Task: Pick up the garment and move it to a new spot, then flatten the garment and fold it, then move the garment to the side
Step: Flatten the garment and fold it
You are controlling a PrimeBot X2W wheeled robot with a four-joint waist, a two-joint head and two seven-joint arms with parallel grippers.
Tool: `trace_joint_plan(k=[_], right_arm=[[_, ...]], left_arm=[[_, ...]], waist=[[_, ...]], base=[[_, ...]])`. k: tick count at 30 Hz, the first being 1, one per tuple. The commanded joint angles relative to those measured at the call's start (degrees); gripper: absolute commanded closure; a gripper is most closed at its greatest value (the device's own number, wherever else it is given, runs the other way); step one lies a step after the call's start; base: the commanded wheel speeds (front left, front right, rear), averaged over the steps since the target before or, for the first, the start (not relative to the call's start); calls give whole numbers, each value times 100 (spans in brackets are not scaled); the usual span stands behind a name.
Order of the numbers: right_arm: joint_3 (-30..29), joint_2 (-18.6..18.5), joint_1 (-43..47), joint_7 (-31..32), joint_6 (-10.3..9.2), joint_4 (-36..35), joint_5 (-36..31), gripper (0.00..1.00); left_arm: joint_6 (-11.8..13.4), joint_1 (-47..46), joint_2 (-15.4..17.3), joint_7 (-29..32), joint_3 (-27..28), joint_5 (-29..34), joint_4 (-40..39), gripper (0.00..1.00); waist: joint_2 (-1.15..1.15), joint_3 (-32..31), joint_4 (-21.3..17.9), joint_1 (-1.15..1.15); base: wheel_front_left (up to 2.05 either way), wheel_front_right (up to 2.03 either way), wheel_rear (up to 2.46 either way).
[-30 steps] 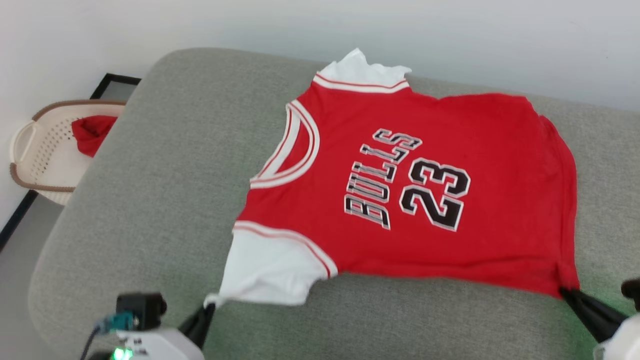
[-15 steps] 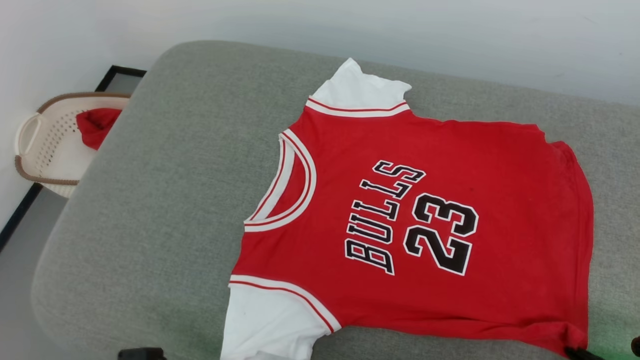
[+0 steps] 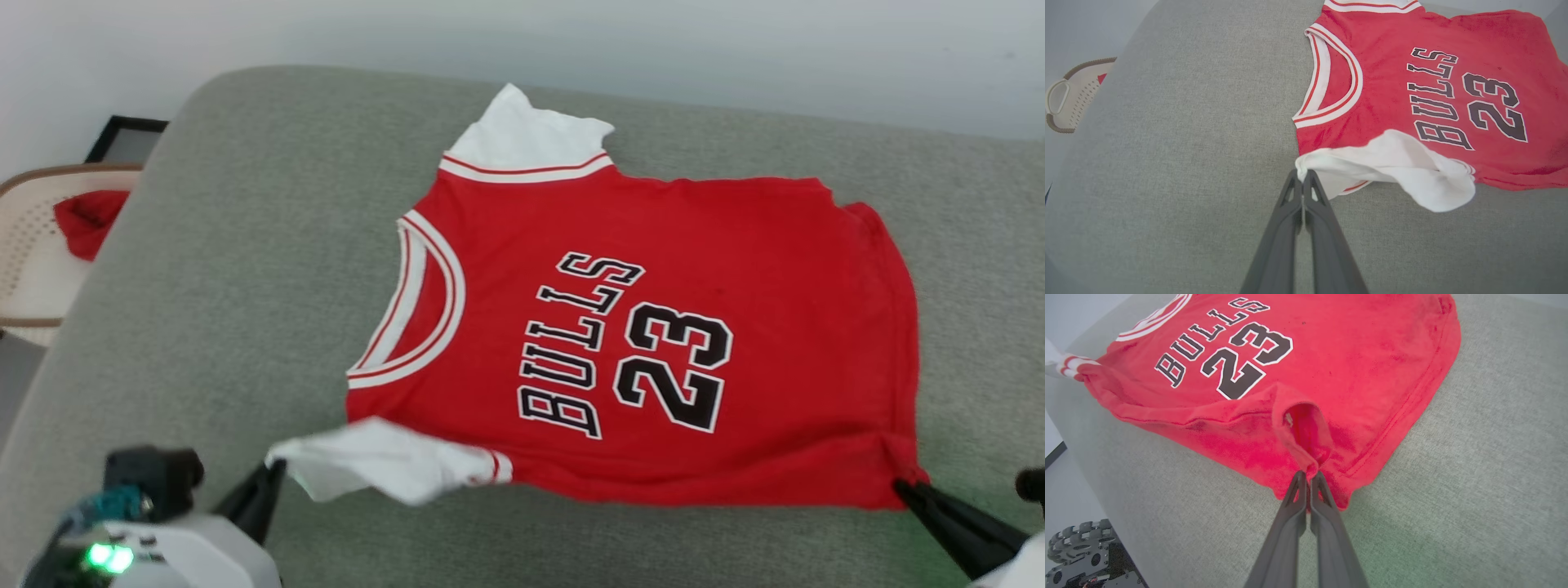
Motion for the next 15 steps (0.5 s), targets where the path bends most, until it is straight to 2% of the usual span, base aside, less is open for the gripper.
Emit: trace_joint_plan(k=[1,5,7,13,15], right_arm=[[-76,82,-115,99,-6,-51,-96,100],[-265,277,-401,487,-6,-135,-294,100],[-327,372,-577,663,-6,-100,-419,100],[-530,633,-988,1075,-6,118,-735,100],[-583,699,-1103,1180,-6,193,-830,100]], left_arm=[[-13,-159,73,69,12,92,-26,100],[-197,-657,234,328,48,250,49,100],[-374,-958,288,469,9,377,168,100],[-1006,-1926,62,860,-161,676,851,100],[-1251,-2262,-123,969,-231,743,1135,100]], waist=[[0,57,-151,0],[0,123,-311,0],[0,163,-361,0],[0,282,-446,0],[0,336,-470,0]], base=[[0,0,0],[0,0,0],[0,0,0],[0,0,0],[0,0,0]])
